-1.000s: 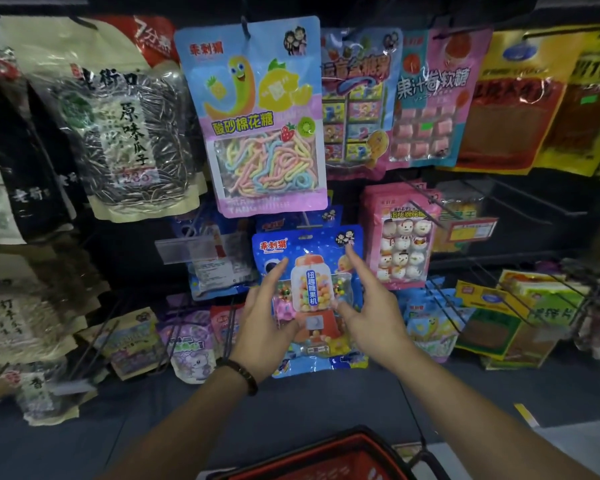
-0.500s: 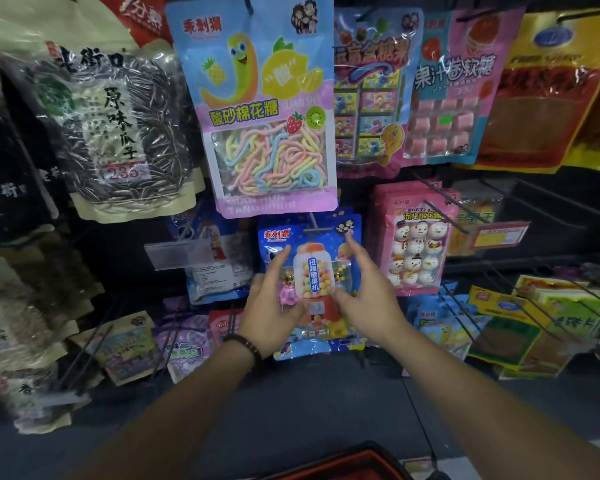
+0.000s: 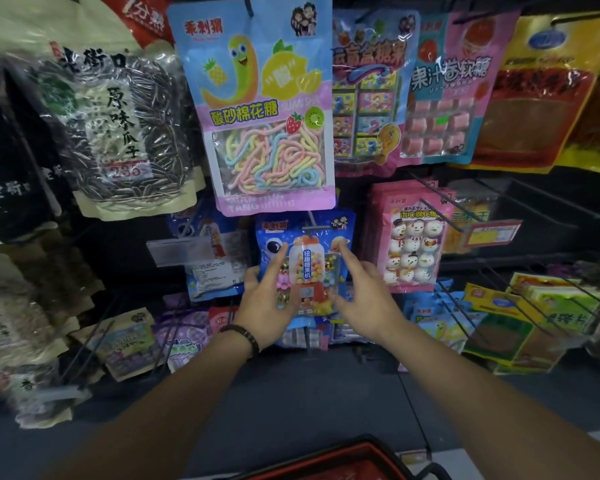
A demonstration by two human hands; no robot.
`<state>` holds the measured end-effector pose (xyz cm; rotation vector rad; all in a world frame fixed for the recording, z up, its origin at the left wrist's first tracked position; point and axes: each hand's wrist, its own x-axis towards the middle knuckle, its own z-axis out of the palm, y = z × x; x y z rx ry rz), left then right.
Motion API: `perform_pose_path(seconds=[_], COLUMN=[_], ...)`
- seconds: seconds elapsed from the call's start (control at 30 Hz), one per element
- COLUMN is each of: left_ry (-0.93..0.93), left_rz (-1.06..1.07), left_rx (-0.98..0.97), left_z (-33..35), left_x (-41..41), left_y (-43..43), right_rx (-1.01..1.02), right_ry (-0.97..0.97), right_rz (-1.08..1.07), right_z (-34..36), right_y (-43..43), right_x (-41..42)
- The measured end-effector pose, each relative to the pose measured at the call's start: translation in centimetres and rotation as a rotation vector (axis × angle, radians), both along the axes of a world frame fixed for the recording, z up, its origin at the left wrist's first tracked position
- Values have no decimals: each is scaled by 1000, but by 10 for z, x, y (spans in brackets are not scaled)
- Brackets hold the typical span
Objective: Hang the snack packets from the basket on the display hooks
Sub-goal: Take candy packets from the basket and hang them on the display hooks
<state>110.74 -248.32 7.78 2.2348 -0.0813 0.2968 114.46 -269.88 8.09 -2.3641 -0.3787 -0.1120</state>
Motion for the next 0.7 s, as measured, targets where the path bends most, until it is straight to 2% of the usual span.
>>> perform_pose_path(seconds=[0.17, 0.3, 0.47, 0.57, 0.7], left_ry=[67, 139, 469, 564, 776], left_rz=[-28, 0, -141, -186, -167], left_rx=[122, 151, 376, 488, 415], left_z=[-18, -59, -124, -161, -203], left_x=[-55, -120, -197, -227, -248], left_y=[10, 21, 31, 31, 33], right_rx=[3, 91, 77, -23, -124], right_ry=[-15, 61, 435, 653, 921], right_rz=[-87, -117, -172, -192, -225], right_z=[-17, -80, -182, -235, -286], right_y=[-12, -10, -4, 0, 1], right_x=[-50, -113, -184, -222, -259])
